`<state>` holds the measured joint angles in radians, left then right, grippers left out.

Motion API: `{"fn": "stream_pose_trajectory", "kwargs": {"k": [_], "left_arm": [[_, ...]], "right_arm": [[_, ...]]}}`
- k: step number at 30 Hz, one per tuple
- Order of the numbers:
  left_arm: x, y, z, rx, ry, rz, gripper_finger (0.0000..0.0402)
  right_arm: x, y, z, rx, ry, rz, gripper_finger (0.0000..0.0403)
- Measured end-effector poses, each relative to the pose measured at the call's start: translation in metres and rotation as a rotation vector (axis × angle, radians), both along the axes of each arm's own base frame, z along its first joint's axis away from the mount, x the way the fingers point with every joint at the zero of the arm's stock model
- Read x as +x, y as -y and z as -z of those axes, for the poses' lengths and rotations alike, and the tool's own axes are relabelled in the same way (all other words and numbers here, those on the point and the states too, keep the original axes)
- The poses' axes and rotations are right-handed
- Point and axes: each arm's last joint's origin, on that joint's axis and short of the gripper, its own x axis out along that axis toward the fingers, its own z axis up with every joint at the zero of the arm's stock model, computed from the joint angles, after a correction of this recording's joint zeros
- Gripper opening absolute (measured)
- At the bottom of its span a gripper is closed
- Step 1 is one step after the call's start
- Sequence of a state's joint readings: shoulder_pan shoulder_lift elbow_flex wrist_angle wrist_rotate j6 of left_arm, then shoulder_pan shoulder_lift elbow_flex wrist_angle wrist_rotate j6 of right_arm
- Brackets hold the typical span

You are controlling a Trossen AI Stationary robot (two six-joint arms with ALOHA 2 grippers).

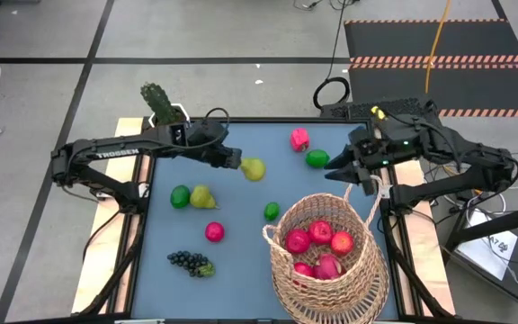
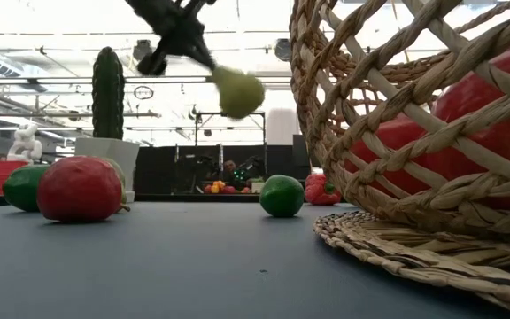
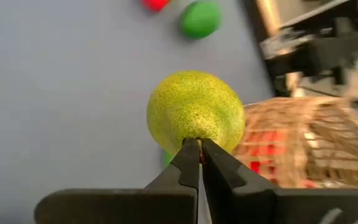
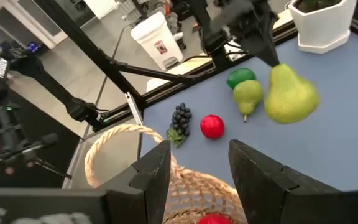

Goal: Build produce basket
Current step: Put the green pear into the brown basket

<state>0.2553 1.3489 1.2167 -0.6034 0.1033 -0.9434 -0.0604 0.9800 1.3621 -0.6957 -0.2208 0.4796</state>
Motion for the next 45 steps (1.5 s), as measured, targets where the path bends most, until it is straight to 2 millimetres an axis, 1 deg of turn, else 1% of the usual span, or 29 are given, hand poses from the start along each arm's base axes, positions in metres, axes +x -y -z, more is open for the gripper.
{"fn": "stream_pose_trajectory", "kwargs": {"k": [5,8,12,14,16,20,23,27,31,36,38,41,45], "left_arm": [[0.005,0.003,-0.025,0.081,0.063,0.031,0.0007],[0.005,0.004,-0.045,0.139,0.119,0.033,0.0006],[0.004,0.003,-0.066,0.215,0.168,0.049,0.0004],[0.003,0.003,-0.075,0.254,0.19,0.062,0.0006],[0.002,0.003,-0.08,0.289,0.198,0.079,0.0007],[0.001,0.004,-0.084,0.35,0.195,0.125,0.0004],[0.002,0.006,-0.084,0.391,0.196,0.19,0.0007],[0.002,0.012,-0.083,0.445,0.179,0.273,0.0004],[0.001,0.017,-0.079,0.468,0.137,0.321,0.0007],[0.0,0.024,-0.076,0.53,0.092,0.404,0.0005],[0.0,0.025,-0.075,0.554,0.083,0.433,0.0004],[0.0,0.027,-0.074,0.596,0.069,0.478,0.0009],[0.0,0.031,-0.074,0.66,0.058,0.548,0.0008]], "right_arm": [[0.019,0.006,0.006,0.021,-0.017,0.012,0.0155],[0.027,0.011,0.009,0.023,-0.031,0.035,0.0155],[0.036,0.018,0.014,0.014,-0.052,0.059,0.0157],[0.041,0.021,0.016,-0.006,-0.048,0.063,0.0161],[0.046,0.024,0.016,-0.034,-0.034,0.065,0.0168],[0.06,0.031,0.018,-0.075,0.01,0.072,0.0186],[0.071,0.035,0.016,-0.095,0.069,0.082,0.0208],[0.088,0.039,0.017,-0.113,0.131,0.115,0.0249],[0.106,0.041,0.019,-0.083,0.189,0.14,0.0294],[0.131,0.039,0.019,-0.121,0.18,0.103,0.0341],[0.141,0.04,0.018,-0.148,0.168,0.09,0.0352],[0.153,0.042,0.022,-0.179,0.153,0.062,0.0356],[0.167,0.046,0.037,-0.172,0.108,-0.01,0.0357]]}}
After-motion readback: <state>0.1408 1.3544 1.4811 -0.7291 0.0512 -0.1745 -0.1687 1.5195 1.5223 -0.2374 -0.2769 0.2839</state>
